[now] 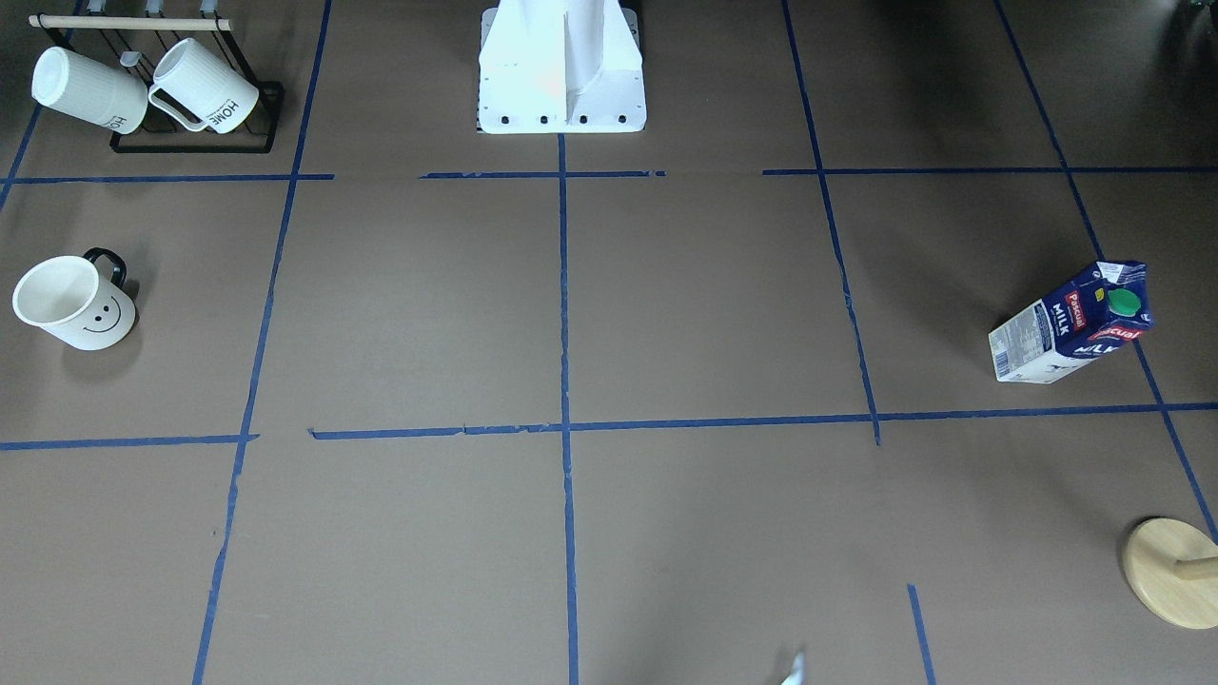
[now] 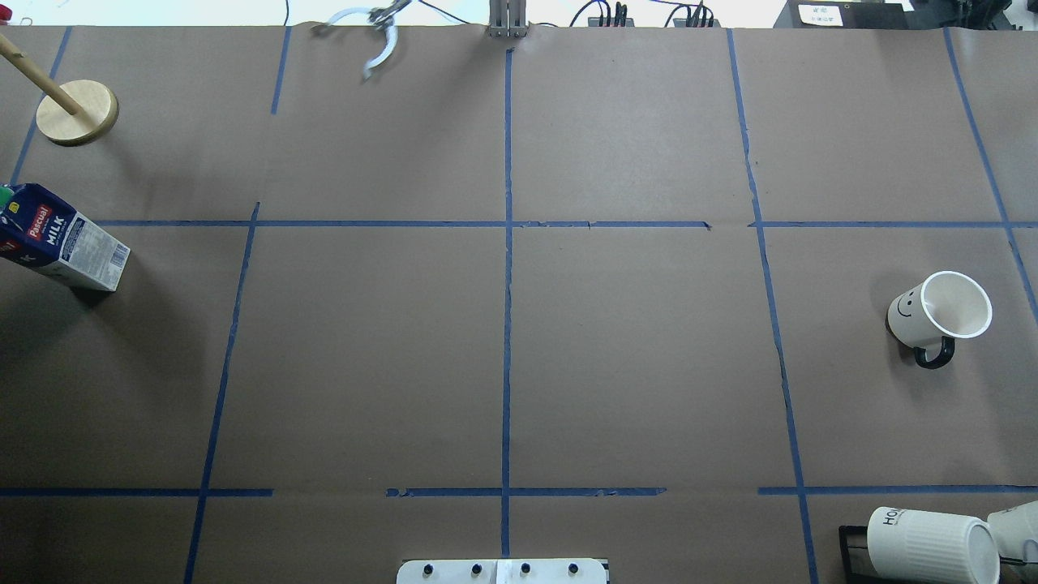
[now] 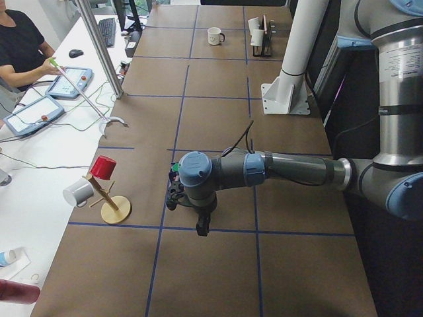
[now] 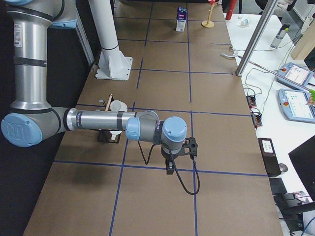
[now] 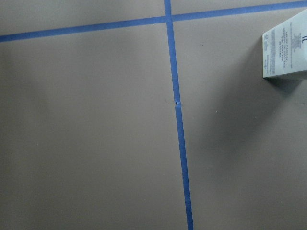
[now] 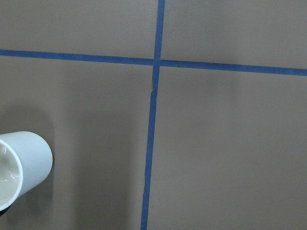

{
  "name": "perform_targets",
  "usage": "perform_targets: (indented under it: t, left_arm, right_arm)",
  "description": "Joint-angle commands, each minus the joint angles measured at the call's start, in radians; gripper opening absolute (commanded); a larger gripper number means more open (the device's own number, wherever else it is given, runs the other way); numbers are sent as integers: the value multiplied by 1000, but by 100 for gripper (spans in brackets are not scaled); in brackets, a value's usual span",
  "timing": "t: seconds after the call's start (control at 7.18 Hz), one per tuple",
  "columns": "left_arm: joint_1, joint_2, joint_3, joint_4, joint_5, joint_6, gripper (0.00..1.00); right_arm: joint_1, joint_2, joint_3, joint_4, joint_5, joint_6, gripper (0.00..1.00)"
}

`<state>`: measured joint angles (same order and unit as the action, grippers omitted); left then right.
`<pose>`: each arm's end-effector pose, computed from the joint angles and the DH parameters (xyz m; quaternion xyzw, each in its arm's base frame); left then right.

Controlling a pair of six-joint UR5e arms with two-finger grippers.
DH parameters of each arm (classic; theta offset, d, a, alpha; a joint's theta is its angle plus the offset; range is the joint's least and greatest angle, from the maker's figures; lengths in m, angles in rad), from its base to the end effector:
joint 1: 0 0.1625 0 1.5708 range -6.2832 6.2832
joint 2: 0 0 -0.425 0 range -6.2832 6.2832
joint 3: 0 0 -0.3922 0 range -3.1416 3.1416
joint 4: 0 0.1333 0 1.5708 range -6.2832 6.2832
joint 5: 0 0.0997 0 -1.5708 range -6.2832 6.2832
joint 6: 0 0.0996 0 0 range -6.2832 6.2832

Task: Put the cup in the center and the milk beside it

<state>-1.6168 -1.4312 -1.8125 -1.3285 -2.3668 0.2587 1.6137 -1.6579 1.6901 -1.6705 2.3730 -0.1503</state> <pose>-0.0814 -0.4167 0.6263 -0.0051 0.3919 0.0706 0.9173 0.0809 -0.4468 0.6491 0.0067 -0.3914 -0.0362 0.9195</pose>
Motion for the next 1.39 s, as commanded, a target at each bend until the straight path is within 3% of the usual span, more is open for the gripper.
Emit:
perform_targets:
  t: [0.0,0.7,1.25]
  left_arm:
    - [0,-2,-20,-38,-3,14,100]
    - [2,8,-27,-49,-2,20,100]
    - [3,9,-19,-60,-8,17,100]
  right_arm:
    - [0,0,2,0,0,0,100]
    - [-2,12,0,2,0,0,100]
    - [-2,0,-24,104,31,0,100]
